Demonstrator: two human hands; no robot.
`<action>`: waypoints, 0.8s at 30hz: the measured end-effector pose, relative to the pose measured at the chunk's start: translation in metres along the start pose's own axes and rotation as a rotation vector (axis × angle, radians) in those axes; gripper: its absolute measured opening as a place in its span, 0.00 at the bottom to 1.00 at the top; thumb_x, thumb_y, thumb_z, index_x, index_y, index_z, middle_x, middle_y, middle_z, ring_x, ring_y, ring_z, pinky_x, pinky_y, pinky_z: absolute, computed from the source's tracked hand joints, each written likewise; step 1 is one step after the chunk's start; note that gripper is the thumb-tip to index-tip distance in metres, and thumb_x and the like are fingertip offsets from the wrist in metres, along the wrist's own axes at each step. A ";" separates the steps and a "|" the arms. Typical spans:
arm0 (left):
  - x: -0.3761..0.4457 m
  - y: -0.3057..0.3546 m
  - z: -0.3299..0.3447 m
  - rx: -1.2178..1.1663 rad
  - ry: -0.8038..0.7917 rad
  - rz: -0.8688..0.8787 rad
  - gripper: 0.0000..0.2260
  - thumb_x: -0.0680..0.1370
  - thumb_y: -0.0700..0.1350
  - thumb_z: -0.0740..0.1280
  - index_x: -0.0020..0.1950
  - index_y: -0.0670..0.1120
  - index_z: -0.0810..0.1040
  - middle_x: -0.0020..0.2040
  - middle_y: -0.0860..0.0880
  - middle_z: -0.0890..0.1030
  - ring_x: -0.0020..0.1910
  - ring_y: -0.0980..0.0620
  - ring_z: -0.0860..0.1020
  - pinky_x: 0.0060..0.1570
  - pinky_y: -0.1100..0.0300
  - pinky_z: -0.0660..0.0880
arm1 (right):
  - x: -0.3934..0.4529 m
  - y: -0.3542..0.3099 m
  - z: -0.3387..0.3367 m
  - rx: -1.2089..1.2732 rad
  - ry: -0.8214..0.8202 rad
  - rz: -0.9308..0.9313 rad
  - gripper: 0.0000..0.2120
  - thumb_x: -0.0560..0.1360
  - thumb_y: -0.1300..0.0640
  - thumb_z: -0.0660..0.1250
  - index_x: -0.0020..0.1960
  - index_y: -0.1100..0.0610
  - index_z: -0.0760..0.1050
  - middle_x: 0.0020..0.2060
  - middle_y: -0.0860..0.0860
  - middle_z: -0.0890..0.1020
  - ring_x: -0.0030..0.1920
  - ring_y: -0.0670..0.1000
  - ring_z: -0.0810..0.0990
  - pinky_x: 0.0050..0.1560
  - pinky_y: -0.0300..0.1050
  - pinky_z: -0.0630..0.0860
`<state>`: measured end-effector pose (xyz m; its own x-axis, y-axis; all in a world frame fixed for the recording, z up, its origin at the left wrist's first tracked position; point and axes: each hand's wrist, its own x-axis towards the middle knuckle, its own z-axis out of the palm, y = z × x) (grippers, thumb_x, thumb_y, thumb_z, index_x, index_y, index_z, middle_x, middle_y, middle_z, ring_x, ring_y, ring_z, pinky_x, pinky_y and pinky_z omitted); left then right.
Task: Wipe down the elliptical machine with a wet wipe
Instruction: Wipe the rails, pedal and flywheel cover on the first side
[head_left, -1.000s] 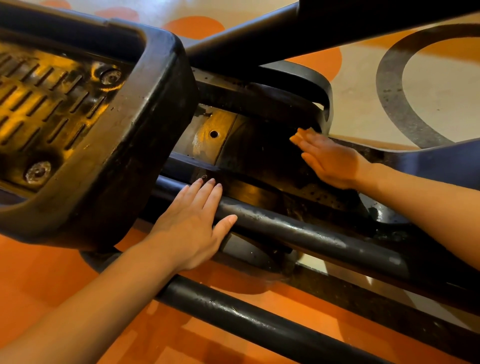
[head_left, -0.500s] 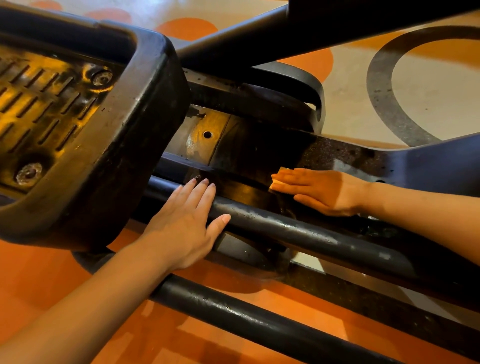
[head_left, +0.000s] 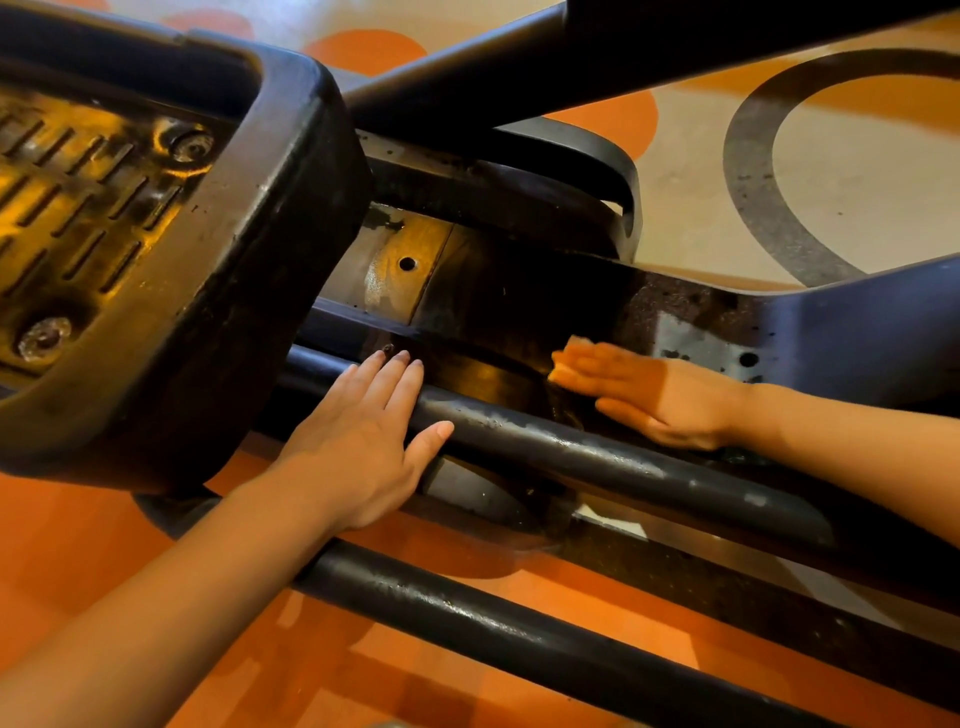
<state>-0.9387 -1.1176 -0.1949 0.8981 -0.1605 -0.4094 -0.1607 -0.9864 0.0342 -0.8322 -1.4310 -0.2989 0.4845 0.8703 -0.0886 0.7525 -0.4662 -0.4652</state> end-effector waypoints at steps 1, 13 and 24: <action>0.000 0.000 0.000 0.004 -0.004 0.000 0.45 0.68 0.69 0.29 0.81 0.48 0.40 0.81 0.51 0.43 0.79 0.54 0.39 0.70 0.62 0.34 | -0.003 -0.001 0.000 -0.005 -0.022 -0.027 0.25 0.84 0.49 0.49 0.79 0.54 0.55 0.79 0.48 0.54 0.79 0.47 0.48 0.78 0.44 0.45; 0.001 0.001 -0.002 -0.001 -0.014 -0.006 0.37 0.78 0.69 0.36 0.81 0.48 0.42 0.81 0.51 0.44 0.79 0.54 0.40 0.70 0.63 0.35 | 0.014 0.039 -0.014 -0.095 0.192 0.529 0.35 0.79 0.37 0.41 0.80 0.57 0.47 0.79 0.55 0.47 0.79 0.54 0.46 0.78 0.53 0.49; 0.000 0.003 -0.004 -0.004 -0.025 -0.018 0.35 0.79 0.64 0.42 0.81 0.47 0.43 0.82 0.51 0.45 0.79 0.54 0.40 0.70 0.63 0.36 | -0.031 0.009 -0.010 -0.028 0.073 0.220 0.34 0.80 0.38 0.48 0.80 0.54 0.49 0.79 0.48 0.46 0.78 0.45 0.41 0.76 0.42 0.43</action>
<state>-0.9374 -1.1208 -0.1910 0.8903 -0.1421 -0.4326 -0.1432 -0.9892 0.0304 -0.8360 -1.4641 -0.2922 0.6686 0.7338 -0.1207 0.6365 -0.6486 -0.4174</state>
